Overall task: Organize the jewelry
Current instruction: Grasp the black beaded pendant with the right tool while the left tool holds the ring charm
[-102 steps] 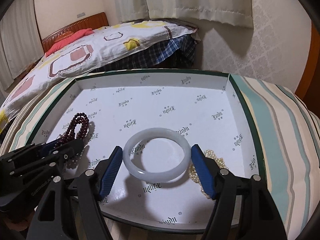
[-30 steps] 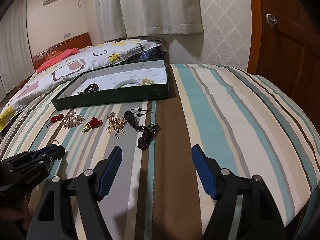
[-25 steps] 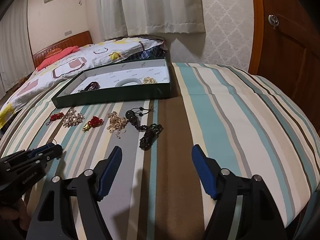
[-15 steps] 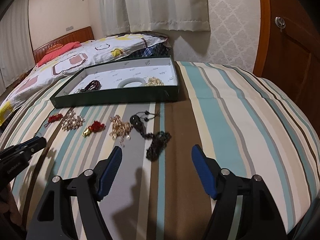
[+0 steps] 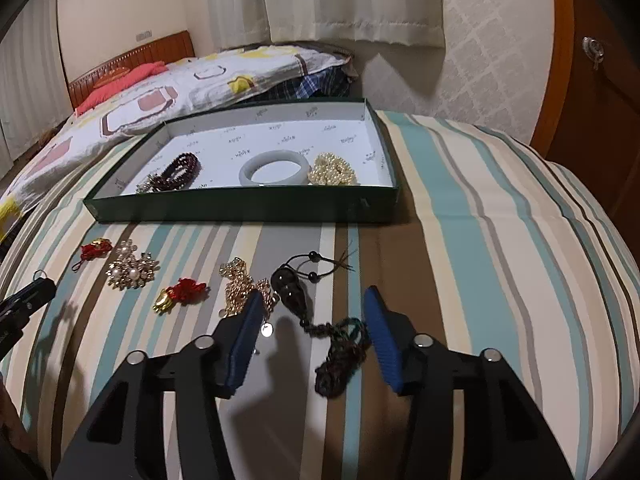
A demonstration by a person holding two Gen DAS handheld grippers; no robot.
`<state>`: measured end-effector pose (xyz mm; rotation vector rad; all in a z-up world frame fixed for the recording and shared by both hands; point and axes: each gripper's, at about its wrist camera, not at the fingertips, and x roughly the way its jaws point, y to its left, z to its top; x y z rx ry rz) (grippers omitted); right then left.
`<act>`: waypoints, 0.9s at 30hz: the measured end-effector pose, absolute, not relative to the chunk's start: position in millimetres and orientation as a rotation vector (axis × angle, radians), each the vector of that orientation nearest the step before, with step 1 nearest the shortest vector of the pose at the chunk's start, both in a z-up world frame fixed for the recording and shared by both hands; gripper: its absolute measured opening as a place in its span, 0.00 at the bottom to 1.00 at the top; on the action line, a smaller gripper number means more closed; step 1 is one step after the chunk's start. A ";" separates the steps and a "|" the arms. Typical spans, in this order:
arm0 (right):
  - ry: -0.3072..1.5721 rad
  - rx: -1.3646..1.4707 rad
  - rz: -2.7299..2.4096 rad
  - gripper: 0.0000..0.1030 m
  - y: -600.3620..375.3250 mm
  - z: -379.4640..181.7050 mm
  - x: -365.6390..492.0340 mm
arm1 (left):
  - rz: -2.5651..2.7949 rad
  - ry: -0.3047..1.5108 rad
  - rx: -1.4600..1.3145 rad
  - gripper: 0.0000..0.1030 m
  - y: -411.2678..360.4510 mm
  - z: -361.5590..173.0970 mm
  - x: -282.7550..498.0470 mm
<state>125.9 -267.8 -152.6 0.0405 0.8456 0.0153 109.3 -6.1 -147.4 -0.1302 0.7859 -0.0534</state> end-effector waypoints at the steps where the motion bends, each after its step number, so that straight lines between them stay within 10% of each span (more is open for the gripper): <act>1: 0.854 0.041 0.015 0.45 -267.6 -153.3 129.7 | -0.051 0.786 -0.131 0.19 -4.8 -147.7 109.4; 11: 0.906 0.062 0.035 0.39 -271.7 -160.0 138.7 | -0.047 0.795 -0.141 0.19 -2.3 -149.8 113.9; 16: 0.907 0.052 0.026 0.17 -275.4 -160.0 138.1 | -0.045 0.794 -0.140 0.19 -2.4 -149.5 113.6; 27: 0.839 0.092 0.011 0.15 -285.0 -146.5 127.4 | -0.054 0.774 -0.133 0.19 -7.8 -143.6 112.5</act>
